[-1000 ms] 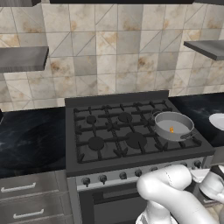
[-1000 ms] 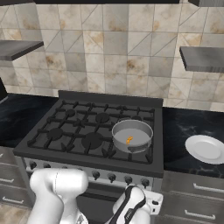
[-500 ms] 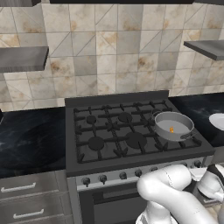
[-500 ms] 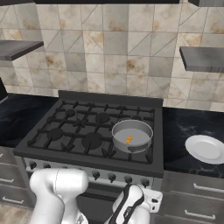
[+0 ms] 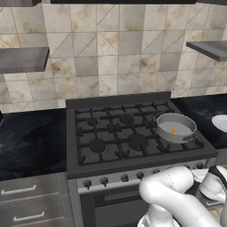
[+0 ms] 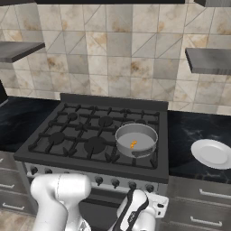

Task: Retrieve the frozen meat and place it in the pot on a burner. Then turn the burner on.

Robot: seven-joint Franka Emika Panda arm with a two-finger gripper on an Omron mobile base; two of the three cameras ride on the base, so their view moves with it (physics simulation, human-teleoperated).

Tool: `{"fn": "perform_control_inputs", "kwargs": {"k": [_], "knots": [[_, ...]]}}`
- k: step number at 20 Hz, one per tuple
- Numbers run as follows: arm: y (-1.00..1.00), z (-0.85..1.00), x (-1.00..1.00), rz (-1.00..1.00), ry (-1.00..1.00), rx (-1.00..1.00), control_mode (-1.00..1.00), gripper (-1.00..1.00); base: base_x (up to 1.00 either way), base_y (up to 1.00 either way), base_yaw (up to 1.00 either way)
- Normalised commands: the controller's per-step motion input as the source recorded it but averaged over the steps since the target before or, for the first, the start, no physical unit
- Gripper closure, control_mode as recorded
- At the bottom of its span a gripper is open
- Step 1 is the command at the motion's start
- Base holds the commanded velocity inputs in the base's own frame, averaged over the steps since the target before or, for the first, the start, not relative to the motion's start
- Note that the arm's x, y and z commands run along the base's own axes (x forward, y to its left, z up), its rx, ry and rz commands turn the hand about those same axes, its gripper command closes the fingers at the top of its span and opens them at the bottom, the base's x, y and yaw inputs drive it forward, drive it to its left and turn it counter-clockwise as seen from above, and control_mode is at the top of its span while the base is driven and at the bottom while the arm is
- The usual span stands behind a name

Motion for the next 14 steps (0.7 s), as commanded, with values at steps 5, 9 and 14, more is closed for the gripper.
{"fn": "perform_control_inputs", "kwargs": {"k": [5, 9, 14], "knots": [[0.0, 0.0, 0.09, 0.0, 0.0, 0.0, -1.0, -1.0, 0.0, 0.0, 0.0], [0.19, -0.01, 0.09, 0.0, 0.0, 0.0, -1.0, -1.0, 0.0, 0.0, 0.0], [0.42, 0.0, 0.03, 0.0, -0.07, 0.0, -1.0, -1.0, 0.0, 0.0, 0.0]]}}
